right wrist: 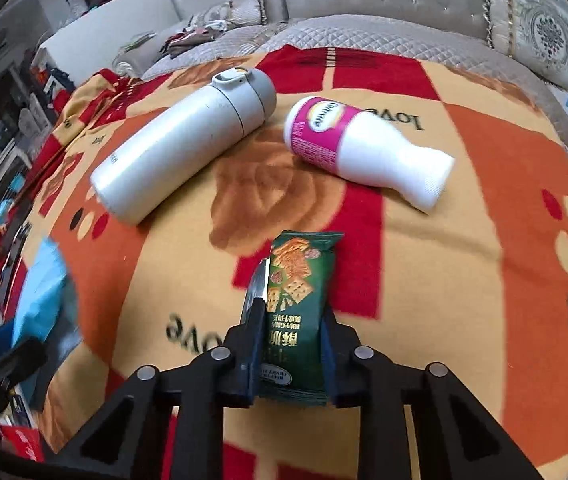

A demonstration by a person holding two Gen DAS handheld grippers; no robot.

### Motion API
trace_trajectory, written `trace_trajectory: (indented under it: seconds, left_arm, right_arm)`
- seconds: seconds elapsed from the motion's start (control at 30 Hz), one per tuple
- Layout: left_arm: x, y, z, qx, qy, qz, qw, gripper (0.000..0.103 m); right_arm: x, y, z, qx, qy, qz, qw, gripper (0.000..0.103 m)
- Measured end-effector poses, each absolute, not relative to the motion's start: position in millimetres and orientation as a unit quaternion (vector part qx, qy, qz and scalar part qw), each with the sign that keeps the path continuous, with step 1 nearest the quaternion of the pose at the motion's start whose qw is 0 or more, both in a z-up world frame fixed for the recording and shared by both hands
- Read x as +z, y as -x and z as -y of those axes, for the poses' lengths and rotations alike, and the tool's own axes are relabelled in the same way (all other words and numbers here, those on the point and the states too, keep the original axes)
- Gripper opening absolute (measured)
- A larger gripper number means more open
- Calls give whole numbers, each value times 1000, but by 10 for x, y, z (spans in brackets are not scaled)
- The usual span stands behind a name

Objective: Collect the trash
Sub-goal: 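Carry blue packet and green wrapper over the white bin and open both tools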

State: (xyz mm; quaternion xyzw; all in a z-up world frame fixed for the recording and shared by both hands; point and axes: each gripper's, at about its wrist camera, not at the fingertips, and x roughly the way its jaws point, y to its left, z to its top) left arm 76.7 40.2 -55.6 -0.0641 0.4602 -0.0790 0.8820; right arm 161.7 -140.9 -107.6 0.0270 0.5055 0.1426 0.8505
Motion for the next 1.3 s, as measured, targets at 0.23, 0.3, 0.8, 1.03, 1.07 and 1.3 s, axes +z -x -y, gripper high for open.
trace_trajectory:
  seconds: [0.23,0.3,0.8,1.03,1.07,1.3]
  left_arm:
    - [-593,-804,81,-117,53,-465,876,42]
    - [-575,-793,261,-130,46,-464,875,42]
    - [-481,-636,1575,-226,-19,-449,864,42]
    - [-488,-580,2118,-261,-44,-449,854,42]
    - [-490,-572,2185,-264,-47,-449,852,42]
    - [-513,-511,2619,-291,-69,-448,843,42]
  right_arm:
    - [-824,-1091,1973,144,-49,-482,863,23]
    - [-797,-948,2141,139,-60,-480,864,23]
    - [-695,-174,3405,39,-121,-459,879,23]
    - [-675,51,3856,-2,-139,-452,881,23]
    - [-676,73,3911,-7,-142,-451,881,23]
    - [-721,225,4281,-40,-164,-446,879,23]
